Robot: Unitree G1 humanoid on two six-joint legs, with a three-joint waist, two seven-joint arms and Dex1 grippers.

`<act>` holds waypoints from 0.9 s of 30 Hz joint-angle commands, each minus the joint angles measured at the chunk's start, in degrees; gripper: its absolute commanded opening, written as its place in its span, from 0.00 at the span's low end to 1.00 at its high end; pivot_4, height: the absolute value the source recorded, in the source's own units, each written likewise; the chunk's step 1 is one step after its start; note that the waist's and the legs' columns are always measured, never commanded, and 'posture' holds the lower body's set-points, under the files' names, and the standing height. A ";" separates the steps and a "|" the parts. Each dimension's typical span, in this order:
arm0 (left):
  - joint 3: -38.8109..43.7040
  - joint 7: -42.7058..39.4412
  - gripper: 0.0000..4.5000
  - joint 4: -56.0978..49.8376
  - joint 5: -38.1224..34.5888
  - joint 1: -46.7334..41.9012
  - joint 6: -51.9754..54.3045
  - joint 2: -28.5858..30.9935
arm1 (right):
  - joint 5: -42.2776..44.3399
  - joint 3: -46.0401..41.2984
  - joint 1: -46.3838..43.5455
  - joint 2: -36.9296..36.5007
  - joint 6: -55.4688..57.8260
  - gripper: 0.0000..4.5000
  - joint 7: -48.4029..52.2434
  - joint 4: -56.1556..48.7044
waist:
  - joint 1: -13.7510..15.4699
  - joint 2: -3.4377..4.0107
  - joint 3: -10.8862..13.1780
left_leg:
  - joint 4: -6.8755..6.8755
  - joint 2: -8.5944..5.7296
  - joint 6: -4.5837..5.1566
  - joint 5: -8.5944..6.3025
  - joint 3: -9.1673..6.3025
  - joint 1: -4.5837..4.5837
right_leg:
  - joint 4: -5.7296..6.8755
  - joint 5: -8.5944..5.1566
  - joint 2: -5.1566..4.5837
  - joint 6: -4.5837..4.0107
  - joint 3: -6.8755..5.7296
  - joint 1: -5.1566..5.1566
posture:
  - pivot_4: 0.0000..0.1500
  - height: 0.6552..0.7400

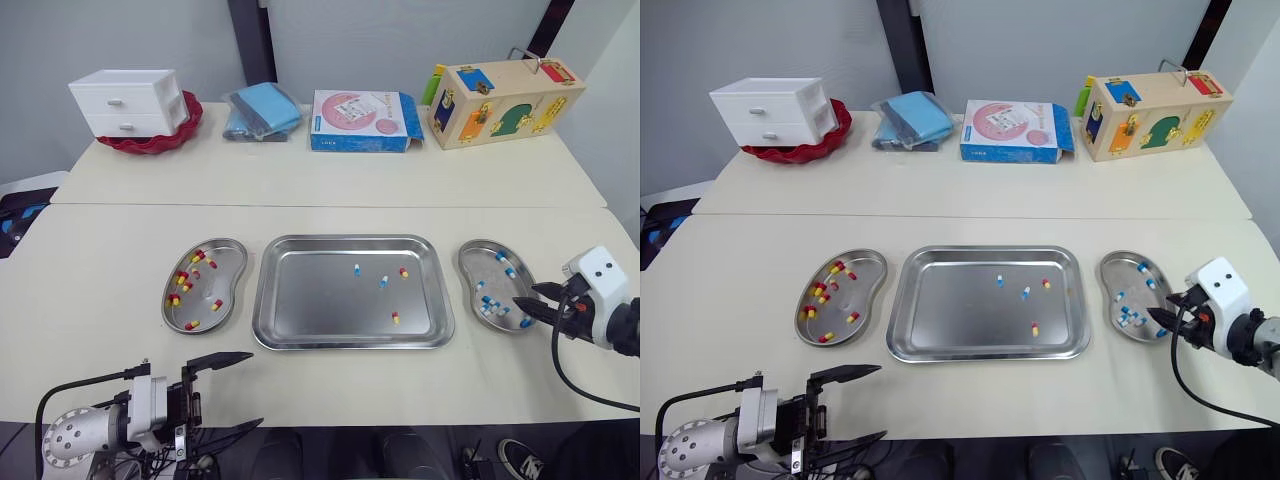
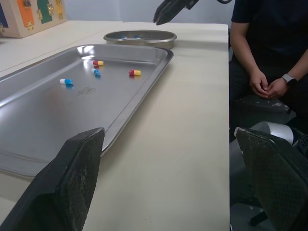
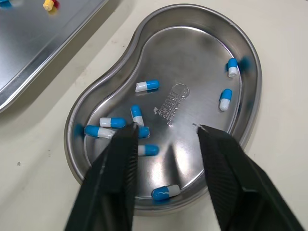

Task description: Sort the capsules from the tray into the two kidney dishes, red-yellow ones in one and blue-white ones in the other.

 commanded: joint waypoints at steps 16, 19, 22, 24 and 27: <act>-0.01 4.61 1.00 -3.05 0.42 2.20 0.16 -0.79 | 5.24 -23.60 5.11 -2.55 -13.20 0.99 10.32 16.23 | -0.04 0.00 0.00 | -0.06 -0.01 0.01 -0.01 0.07 0.58 | -0.13 -0.01 0.00 0.01 0.07 0.59 | 1.00 1.00; 0.04 5.34 1.00 -3.30 0.60 2.43 0.17 -1.06 | 4.98 -23.19 4.89 -3.23 -14.80 0.99 11.32 19.48 | -0.10 0.00 0.00 | -0.06 -0.01 0.01 -0.01 0.09 0.65 | -0.16 -0.01 0.00 0.01 0.09 0.66 | 1.00 1.00; 0.16 5.46 1.00 -3.43 0.58 2.98 -0.09 -1.11 | 4.20 -21.95 5.05 -3.91 -16.75 0.99 12.13 21.52 | -0.22 0.01 0.01 | -0.07 -0.01 0.01 -0.01 0.11 0.65 | -0.18 -0.01 0.00 0.01 0.11 0.67 | 1.00 1.00; 0.22 5.64 1.00 -3.36 0.65 3.07 -0.15 -1.17 | 4.05 -21.39 5.12 -4.28 -17.50 0.99 12.45 21.95 | -0.26 0.04 0.01 | -0.07 -0.01 0.01 -0.01 0.13 0.65 | -0.19 -0.01 0.00 0.01 0.14 0.67 | 1.00 1.00; 0.24 6.02 1.00 -3.36 0.75 3.13 -0.12 -1.26 | 4.22 -21.03 4.87 -4.62 -18.07 0.99 12.70 22.45 | -0.27 0.04 0.01 | -0.07 0.00 0.01 -0.01 0.13 0.66 | -0.19 -0.01 0.00 0.01 0.14 0.67 | 1.00 1.00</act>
